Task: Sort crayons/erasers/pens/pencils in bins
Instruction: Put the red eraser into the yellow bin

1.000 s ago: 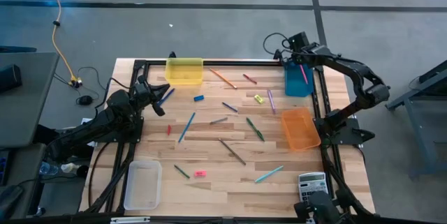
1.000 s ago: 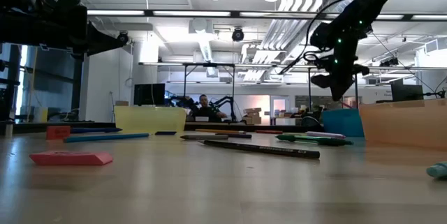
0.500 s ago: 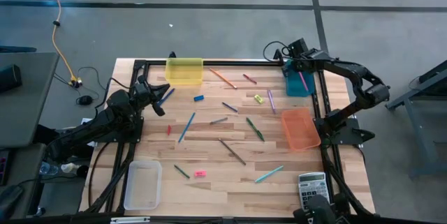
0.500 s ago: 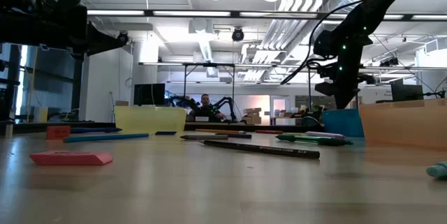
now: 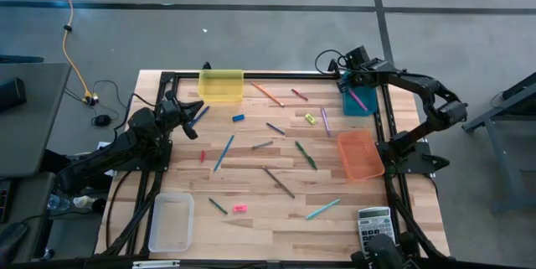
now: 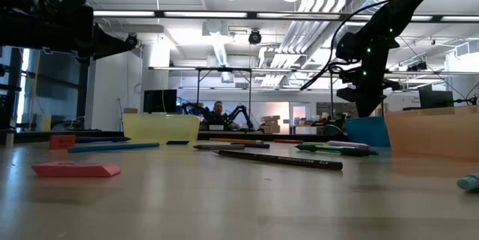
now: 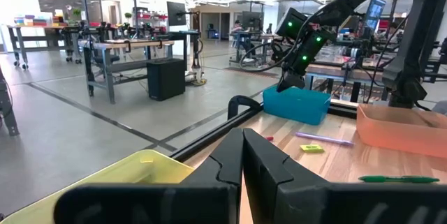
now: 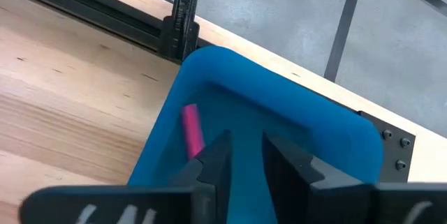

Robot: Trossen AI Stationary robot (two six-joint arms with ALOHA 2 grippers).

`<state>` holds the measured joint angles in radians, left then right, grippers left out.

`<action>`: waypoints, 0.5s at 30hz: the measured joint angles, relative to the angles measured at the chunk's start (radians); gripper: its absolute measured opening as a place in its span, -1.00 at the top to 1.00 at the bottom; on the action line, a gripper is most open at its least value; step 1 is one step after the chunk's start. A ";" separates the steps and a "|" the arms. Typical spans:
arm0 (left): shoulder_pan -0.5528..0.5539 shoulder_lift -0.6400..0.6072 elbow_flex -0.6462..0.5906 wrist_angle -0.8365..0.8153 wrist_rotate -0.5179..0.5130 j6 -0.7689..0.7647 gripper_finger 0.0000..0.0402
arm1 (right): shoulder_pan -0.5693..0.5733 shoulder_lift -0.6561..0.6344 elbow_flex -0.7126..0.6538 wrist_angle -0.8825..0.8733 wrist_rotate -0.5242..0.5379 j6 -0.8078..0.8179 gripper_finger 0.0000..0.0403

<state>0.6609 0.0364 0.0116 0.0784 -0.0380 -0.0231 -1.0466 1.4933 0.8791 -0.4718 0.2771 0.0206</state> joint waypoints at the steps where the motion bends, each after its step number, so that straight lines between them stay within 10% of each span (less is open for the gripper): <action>1: 0.000 0.000 0.000 0.000 0.000 0.000 1.00 | 0.000 0.000 0.000 -0.001 0.000 -0.002 0.60; 15: 0.000 0.000 0.000 0.000 0.000 0.000 1.00 | 0.087 -0.175 -0.027 0.118 -0.294 -0.113 0.97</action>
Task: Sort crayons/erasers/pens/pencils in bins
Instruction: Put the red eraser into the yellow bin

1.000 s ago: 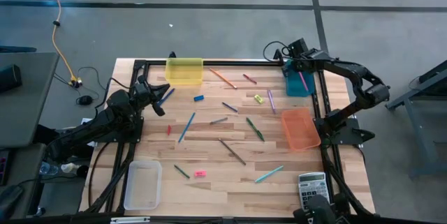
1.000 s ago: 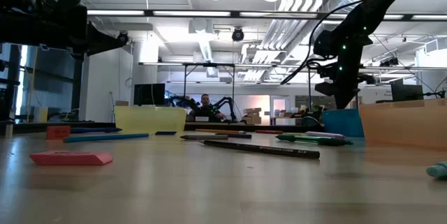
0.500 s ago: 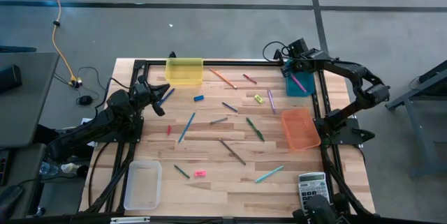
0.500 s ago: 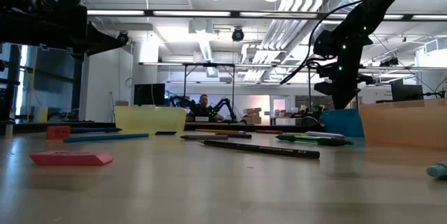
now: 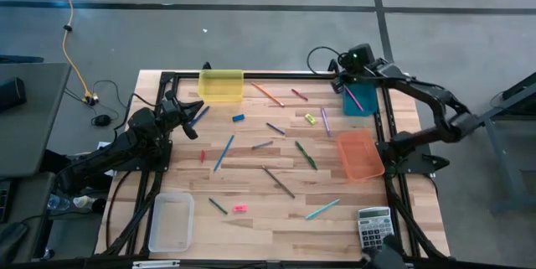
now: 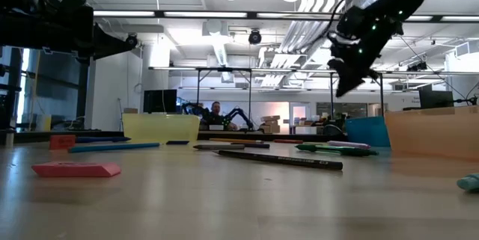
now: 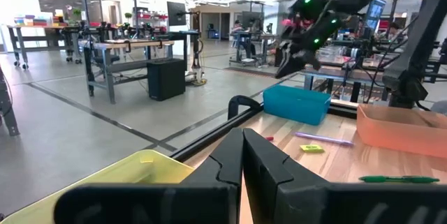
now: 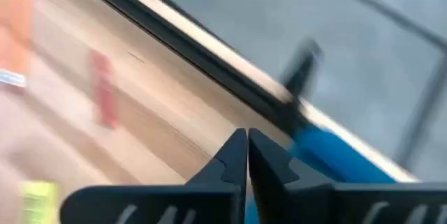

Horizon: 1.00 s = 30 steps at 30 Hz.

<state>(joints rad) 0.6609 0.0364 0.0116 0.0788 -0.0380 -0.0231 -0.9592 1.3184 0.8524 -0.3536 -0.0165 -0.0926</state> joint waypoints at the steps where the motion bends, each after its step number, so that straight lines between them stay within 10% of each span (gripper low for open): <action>1: 0.000 0.000 0.000 0.000 0.000 0.000 1.00 | 0.017 -0.024 -0.025 0.052 -0.027 -0.002 0.96; 15: 0.000 0.000 0.000 0.000 0.001 -0.047 1.00 | 0.285 -0.266 -0.465 0.760 -0.200 0.049 0.99; 30: 0.000 0.062 0.031 0.051 0.056 -0.127 1.00 | 0.405 -0.273 -0.494 0.837 -0.201 0.032 0.99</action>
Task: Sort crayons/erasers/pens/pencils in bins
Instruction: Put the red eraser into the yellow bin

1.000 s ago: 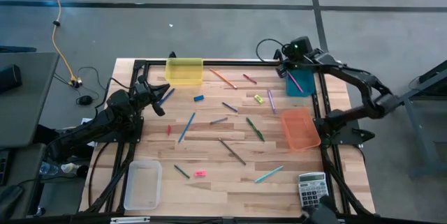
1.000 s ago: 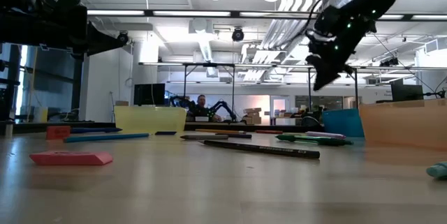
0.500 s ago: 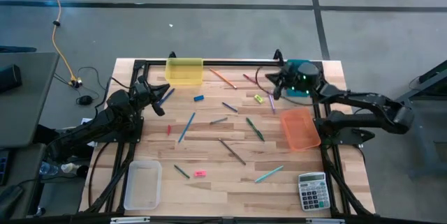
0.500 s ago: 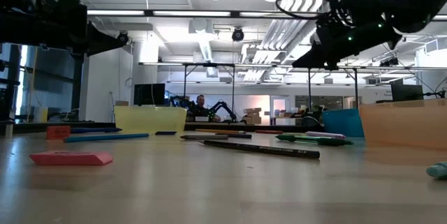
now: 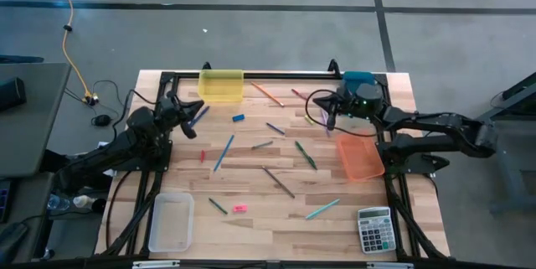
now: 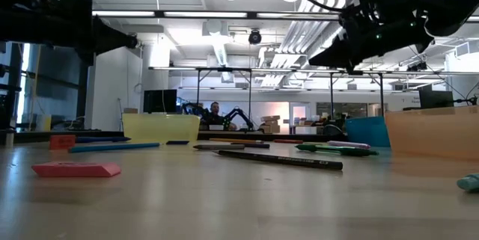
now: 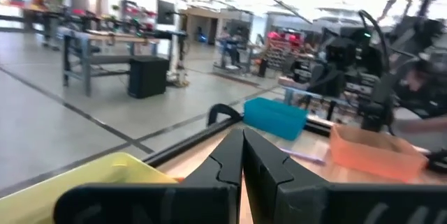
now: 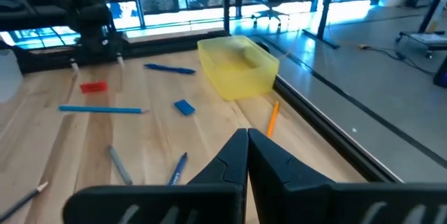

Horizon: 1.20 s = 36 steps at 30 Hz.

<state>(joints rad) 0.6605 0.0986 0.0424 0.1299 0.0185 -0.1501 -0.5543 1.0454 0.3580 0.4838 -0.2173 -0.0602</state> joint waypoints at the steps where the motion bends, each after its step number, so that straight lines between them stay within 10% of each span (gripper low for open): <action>1: 0.000 0.023 0.012 0.000 0.015 -0.001 1.00 | 0.005 0.000 0.000 0.006 0.000 0.003 0.99; 21: -0.199 0.712 0.415 -0.211 -0.029 0.031 1.00 | 0.089 0.000 0.000 0.060 0.001 0.006 0.99; 36: -0.421 0.926 0.704 -0.648 -0.146 -0.060 1.00 | 0.147 0.000 0.000 0.036 0.002 0.000 0.99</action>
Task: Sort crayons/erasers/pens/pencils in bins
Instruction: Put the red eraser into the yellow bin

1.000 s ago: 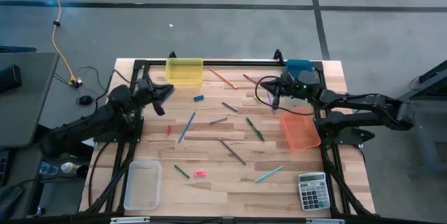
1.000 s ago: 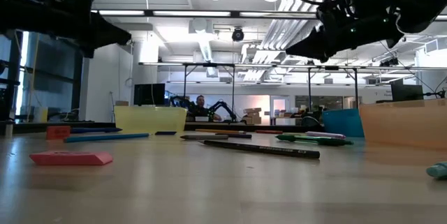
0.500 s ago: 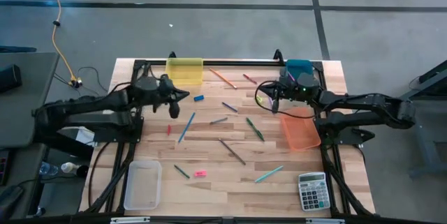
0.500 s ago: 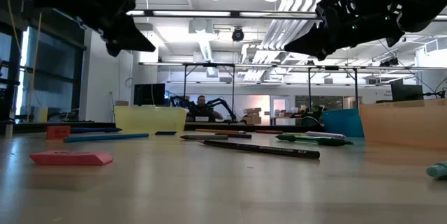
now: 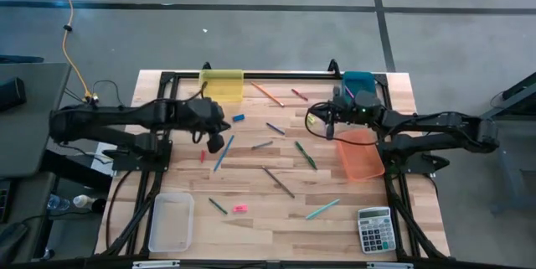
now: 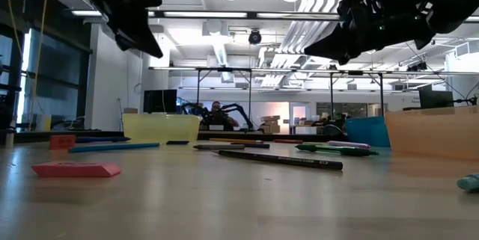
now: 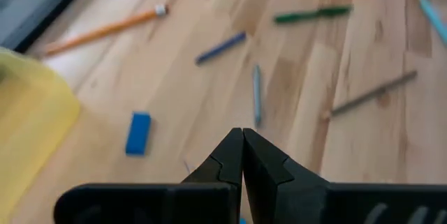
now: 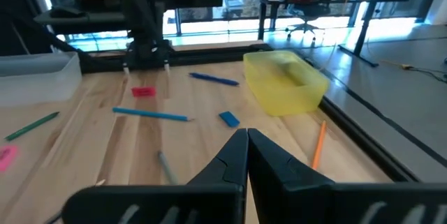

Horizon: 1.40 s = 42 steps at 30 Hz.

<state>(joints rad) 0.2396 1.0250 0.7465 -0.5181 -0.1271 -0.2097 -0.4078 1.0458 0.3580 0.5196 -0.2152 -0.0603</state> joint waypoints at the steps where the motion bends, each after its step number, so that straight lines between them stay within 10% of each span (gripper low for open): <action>1: -0.023 0.009 0.014 -0.033 -0.011 -0.027 1.00 | 0.007 0.000 0.000 -0.006 0.000 0.004 0.99; 19: -0.229 0.127 0.080 -0.529 -0.009 -0.773 0.85 | 0.237 0.000 0.000 0.024 0.020 -0.013 0.99; 33: -0.186 0.127 -0.107 -0.395 0.036 -0.919 0.19 | 0.278 0.000 0.000 0.024 0.051 -0.054 0.99; 42: -0.158 0.127 -0.216 -0.283 0.038 -0.939 0.13 | 0.278 0.000 0.000 0.023 0.053 -0.053 0.99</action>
<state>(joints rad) 0.0812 1.1522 0.5306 -0.8007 -0.0894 -1.1492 -0.1295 1.0462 0.3580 0.5430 -0.1619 -0.1135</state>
